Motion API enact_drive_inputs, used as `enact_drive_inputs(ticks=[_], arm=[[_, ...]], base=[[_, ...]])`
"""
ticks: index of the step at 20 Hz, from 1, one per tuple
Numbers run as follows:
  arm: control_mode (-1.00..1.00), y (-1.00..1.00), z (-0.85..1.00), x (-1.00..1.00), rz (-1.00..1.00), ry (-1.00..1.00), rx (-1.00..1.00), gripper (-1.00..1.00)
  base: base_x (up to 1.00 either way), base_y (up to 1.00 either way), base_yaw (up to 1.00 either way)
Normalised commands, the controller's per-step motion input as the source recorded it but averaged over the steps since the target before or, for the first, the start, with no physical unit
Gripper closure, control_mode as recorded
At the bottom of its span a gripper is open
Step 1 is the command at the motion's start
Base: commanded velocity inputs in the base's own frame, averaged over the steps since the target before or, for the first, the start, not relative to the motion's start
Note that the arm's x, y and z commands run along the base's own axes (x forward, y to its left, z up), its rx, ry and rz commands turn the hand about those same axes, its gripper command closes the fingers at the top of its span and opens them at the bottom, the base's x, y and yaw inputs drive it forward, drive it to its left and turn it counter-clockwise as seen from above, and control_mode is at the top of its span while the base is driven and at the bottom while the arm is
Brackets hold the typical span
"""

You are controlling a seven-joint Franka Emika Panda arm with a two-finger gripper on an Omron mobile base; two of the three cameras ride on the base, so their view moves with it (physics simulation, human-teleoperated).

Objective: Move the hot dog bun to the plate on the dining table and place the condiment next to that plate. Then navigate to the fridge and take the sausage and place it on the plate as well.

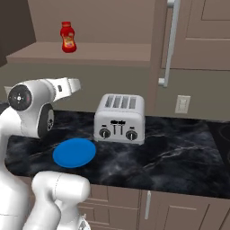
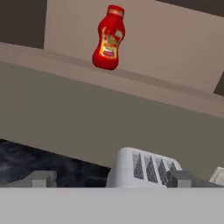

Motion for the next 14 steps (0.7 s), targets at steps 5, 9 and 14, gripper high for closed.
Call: enact_drive_inputs(ticks=[5, 9, 14], arm=[[-1.00, 0.26, 0.88, 0.41, -0.01, -0.15, -0.06, -1.00], [-1.00, 0.13, 0.60, 0.56, -0.03, -0.04, 0.05, -1.00], [-1.00, 0.06, 0.35, 0.64, 0.00, -0.06, 0.19, -1.00]], base=[[0.00, 0.00, 0.00], [0.00, 0.00, 0.00], [0.00, 0.00, 0.00]])
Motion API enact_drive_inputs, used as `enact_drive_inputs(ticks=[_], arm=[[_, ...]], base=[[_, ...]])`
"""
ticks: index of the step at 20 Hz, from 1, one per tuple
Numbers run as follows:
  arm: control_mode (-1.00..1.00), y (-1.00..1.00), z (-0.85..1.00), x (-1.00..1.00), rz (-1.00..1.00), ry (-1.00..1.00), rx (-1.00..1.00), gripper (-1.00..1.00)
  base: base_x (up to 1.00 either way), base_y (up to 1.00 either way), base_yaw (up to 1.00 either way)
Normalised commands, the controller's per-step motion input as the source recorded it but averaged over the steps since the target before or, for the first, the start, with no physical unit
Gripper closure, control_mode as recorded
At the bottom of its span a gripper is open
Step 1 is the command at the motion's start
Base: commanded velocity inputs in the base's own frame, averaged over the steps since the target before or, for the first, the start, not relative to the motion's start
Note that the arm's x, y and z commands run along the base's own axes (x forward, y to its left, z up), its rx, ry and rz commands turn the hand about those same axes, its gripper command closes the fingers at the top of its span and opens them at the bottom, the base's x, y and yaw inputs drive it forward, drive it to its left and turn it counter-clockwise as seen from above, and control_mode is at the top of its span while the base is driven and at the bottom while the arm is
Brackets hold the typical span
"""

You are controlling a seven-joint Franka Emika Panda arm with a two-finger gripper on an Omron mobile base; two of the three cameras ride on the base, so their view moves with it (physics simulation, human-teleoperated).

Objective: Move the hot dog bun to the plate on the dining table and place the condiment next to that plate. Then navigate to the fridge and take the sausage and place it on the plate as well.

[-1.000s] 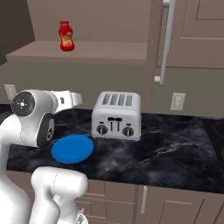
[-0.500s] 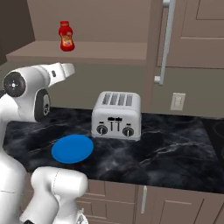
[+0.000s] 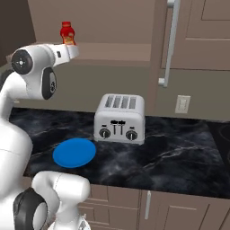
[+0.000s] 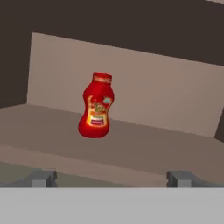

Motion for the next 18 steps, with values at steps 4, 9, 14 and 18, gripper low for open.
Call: enact_drive_inputs(ticks=[4, 9, 14, 18], arm=[[-1.00, 0.05, 0.24, 0.56, 0.00, -0.08, 0.23, -1.00], [-1.00, 0.16, 0.24, 0.49, 0.00, -0.11, 0.18, -1.00], [-1.00, 0.07, 0.36, 0.45, 0.00, -0.02, 0.12, -1.00], [-1.00, 0.13, 0.17, 0.27, 0.00, 0.00, 0.01, -1.00]], base=[[0.00, 0.00, 0.00], [0.00, 0.00, 0.00], [0.00, 0.00, 0.00], [0.00, 0.00, 0.00]])
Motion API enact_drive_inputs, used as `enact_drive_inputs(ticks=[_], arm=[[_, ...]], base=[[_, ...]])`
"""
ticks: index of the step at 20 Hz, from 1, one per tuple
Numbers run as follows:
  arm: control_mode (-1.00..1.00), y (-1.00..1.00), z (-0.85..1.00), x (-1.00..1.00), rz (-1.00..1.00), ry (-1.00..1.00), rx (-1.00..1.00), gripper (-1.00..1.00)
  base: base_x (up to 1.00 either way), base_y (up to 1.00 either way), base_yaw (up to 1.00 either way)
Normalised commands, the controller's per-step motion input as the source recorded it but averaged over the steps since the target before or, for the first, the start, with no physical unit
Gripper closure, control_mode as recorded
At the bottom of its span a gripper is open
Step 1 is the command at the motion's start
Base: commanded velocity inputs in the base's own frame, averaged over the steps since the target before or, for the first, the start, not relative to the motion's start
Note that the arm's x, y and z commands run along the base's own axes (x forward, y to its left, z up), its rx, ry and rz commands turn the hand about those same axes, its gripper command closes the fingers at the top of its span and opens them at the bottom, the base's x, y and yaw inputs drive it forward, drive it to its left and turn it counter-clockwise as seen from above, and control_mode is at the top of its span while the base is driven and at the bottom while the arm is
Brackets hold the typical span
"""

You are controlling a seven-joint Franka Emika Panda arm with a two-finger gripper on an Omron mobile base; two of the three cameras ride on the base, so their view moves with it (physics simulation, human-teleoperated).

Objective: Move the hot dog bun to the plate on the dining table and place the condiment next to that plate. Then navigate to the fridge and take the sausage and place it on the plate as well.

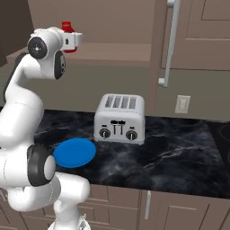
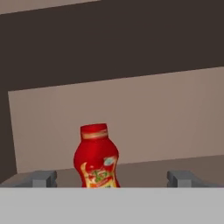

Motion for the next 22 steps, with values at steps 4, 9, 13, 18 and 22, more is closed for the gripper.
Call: enact_drive_inputs(ticks=[4, 9, 13, 18, 22], arm=[[-1.00, 0.04, -0.02, 0.11, 0.00, 0.01, -0.02, -1.00], [-1.00, 0.00, 0.00, 0.16, 0.00, 0.01, 0.00, -1.00], [-1.00, 0.00, 0.12, 0.19, 0.00, 0.00, 0.00, -1.00], [-1.00, 0.07, 0.20, 0.20, -0.02, 0.00, -0.04, -1.00], [-1.00, 0.05, 0.03, 0.08, -0.01, 0.00, -0.03, -1.00]], base=[[0.00, 0.00, 0.00], [0.00, 0.00, 0.00], [0.00, 0.00, 0.00], [0.00, 0.00, 0.00], [0.00, 0.00, 0.00]])
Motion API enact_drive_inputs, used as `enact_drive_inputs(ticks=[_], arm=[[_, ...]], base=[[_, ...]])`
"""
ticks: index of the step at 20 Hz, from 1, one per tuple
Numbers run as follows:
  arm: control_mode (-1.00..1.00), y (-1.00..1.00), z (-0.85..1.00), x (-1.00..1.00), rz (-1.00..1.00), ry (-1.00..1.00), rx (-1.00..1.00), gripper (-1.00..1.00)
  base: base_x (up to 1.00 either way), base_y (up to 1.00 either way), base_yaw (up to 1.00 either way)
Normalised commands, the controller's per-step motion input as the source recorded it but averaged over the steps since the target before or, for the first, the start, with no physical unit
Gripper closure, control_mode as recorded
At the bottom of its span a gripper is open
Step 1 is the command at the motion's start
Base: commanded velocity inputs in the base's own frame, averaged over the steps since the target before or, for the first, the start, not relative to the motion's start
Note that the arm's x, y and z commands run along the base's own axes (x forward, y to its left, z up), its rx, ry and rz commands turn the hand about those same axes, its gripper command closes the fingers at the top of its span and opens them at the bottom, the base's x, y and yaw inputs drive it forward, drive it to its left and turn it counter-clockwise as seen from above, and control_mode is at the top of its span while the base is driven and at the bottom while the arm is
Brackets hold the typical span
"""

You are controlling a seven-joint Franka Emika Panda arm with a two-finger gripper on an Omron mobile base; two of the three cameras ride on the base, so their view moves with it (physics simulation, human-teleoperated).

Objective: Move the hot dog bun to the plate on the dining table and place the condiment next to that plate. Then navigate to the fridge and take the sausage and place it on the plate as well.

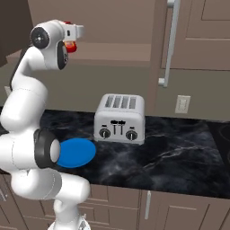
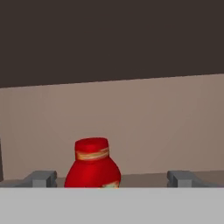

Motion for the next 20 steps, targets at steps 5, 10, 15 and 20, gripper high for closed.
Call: enact_drive_inputs(ticks=[5, 10, 15, 20], arm=[[-1.00, 0.28, 0.00, 0.15, 0.00, 0.05, -0.08, -1.00], [-1.00, 0.17, 0.00, 0.20, 0.01, 0.02, -0.03, -1.00], [-1.00, 0.00, 0.00, 0.12, 0.00, 0.00, 0.00, -1.00], [-1.00, 0.00, 0.00, 0.03, 0.00, 0.00, 0.00, -1.00]], base=[[0.00, 0.00, 0.00], [0.00, 0.00, 0.00], [0.00, 0.00, 0.00], [0.00, 0.00, 0.00]])
